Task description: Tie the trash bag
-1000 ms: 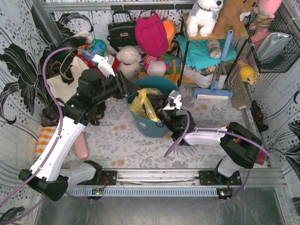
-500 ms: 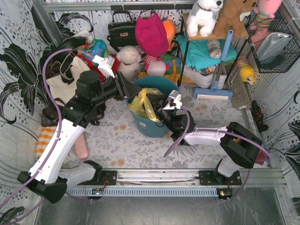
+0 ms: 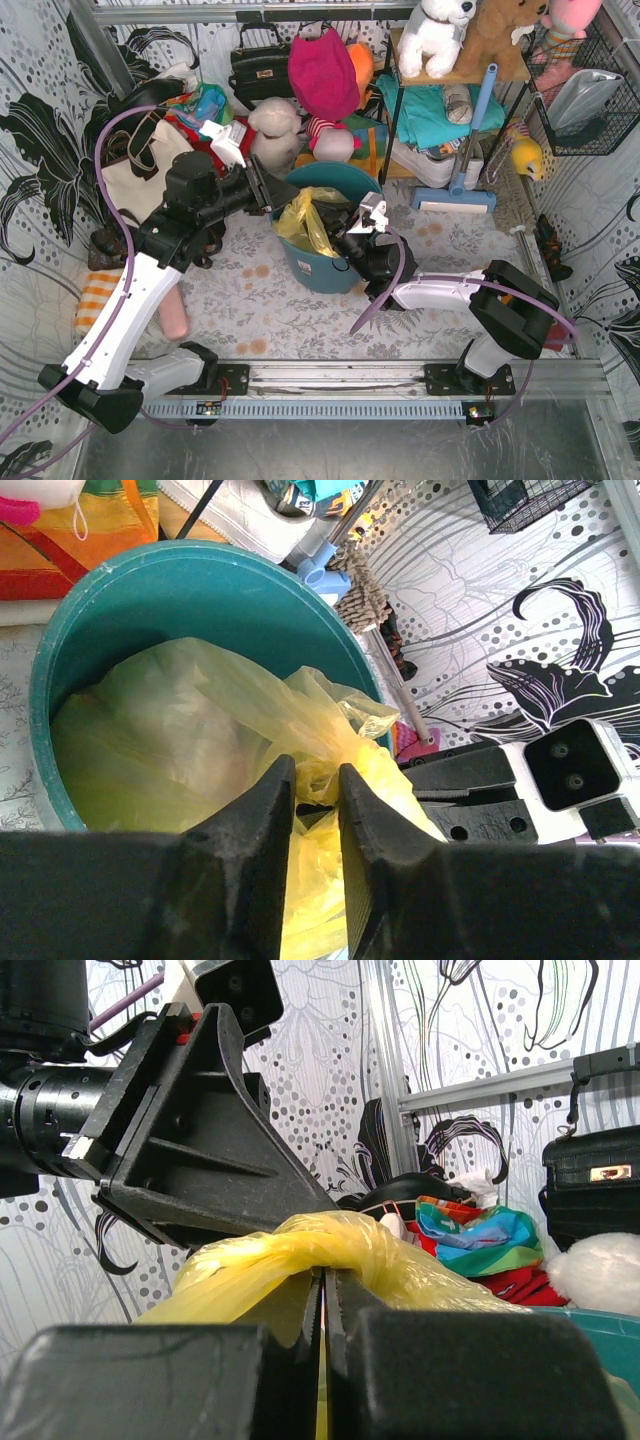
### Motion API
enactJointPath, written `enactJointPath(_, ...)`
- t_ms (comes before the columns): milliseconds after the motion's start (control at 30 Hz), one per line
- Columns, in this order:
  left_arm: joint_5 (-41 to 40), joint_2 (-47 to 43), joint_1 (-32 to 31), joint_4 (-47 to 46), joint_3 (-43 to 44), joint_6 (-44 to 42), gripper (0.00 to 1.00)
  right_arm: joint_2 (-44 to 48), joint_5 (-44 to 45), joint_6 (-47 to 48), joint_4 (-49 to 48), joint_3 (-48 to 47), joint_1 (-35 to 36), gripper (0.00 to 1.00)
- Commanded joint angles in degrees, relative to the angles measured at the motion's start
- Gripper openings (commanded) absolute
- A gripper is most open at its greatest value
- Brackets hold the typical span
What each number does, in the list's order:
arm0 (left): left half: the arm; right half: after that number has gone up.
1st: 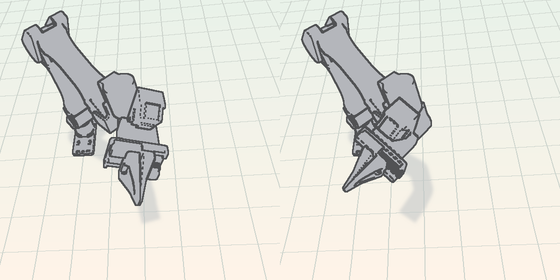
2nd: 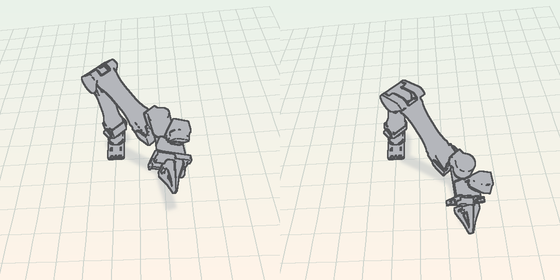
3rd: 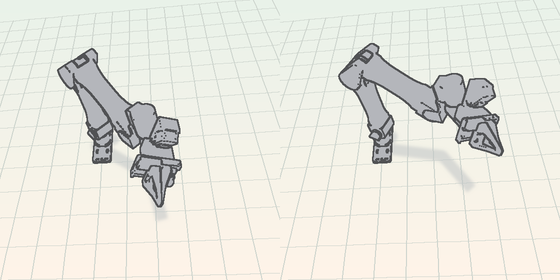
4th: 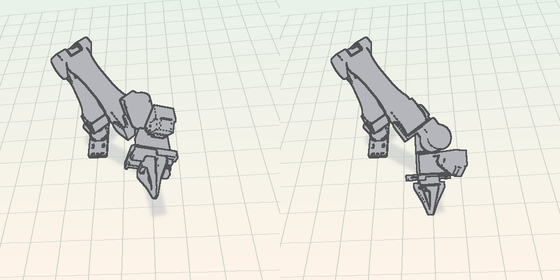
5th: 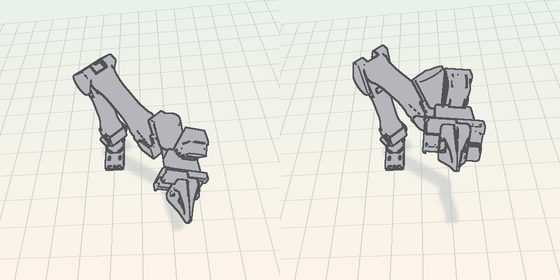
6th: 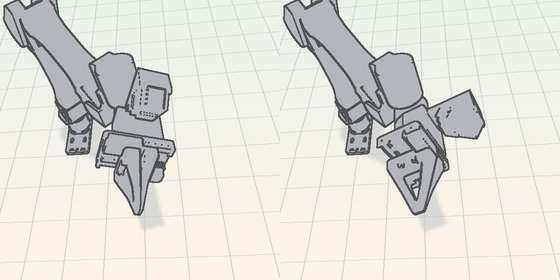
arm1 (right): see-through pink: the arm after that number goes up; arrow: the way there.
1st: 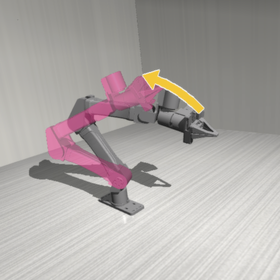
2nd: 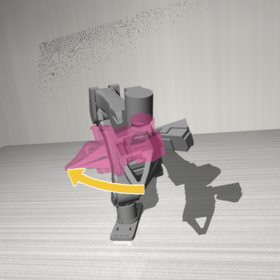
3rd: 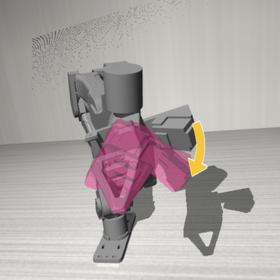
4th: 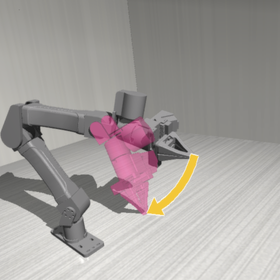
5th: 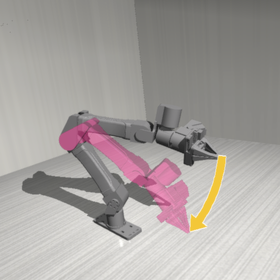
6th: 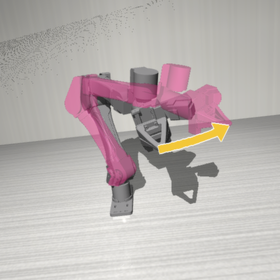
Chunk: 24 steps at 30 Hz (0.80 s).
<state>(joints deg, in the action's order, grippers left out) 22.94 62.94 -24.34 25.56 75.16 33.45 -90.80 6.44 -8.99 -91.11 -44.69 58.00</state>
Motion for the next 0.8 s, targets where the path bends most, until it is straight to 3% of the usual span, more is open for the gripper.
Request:
enactJointPath(0, -0.08, -0.34, -0.16, -2.39, -0.15, -0.32, 0.29, -0.41, -0.88, -0.98, -6.19, -1.9, 0.28, 0.0)
enactJointPath(100, -0.69, -0.49, -0.13, -2.7, 0.05, -0.07, 0.29, -0.34, -0.82, -0.89, -6.27, -1.81, 0.3, 0.0)
enactJointPath(200, -1.88, -0.57, -0.15, -2.71, 0.42, 0.26, 0.46, -0.27, -0.86, -0.96, -6.22, -1.8, 0.28, 0.0)
enactJointPath(333, -4.11, -1.0, -0.16, -2.84, 0.52, 0.63, 0.5, -0.16, -0.92, -0.94, -6.18, -1.71, 0.3, 0.0)
enactJointPath(767, -5.16, -1.59, -0.12, -3.59, 0.16, 1.49, 0.5, -0.25, -0.94, -0.94, -6.18, -1.63, 0.28, 0.0)
